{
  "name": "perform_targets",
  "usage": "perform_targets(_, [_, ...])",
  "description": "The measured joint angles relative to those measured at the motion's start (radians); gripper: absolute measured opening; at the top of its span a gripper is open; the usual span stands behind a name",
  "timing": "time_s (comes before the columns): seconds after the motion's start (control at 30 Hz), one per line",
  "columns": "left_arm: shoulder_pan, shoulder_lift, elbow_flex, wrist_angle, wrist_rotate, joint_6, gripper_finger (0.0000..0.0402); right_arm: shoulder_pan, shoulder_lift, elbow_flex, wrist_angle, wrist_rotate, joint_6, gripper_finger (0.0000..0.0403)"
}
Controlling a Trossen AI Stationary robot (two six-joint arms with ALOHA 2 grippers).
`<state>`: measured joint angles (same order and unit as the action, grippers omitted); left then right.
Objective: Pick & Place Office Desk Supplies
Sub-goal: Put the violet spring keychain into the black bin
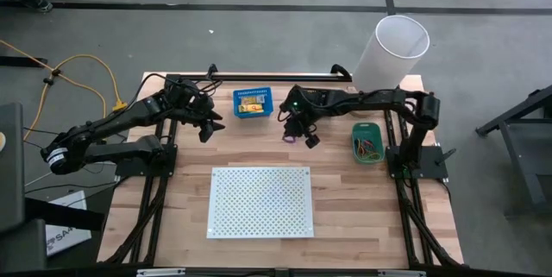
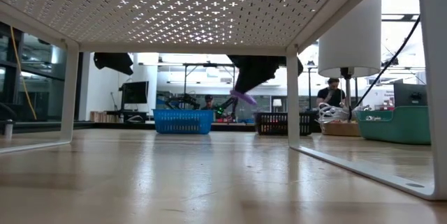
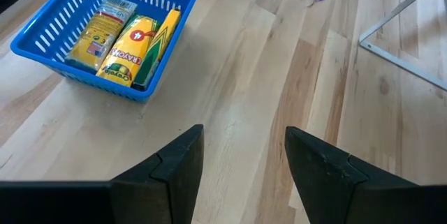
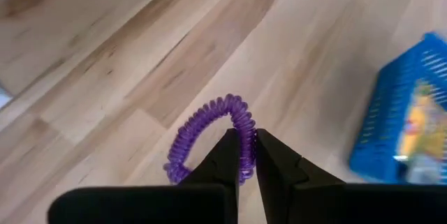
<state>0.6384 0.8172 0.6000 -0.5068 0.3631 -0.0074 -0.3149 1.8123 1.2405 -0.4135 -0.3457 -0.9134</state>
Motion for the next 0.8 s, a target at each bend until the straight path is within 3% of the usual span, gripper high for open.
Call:
perform_targets(0.27, [0.0,0.002,0.0,0.0,0.0,0.0,0.0195,0.0,-0.026,0.0,0.005,0.1,0.0,0.0022])
perform_targets(0.8, [0.0,0.002,0.0,0.0,0.0,0.0,0.0195,0.0,-0.026,0.0,0.057,0.55,-0.007,0.0022])
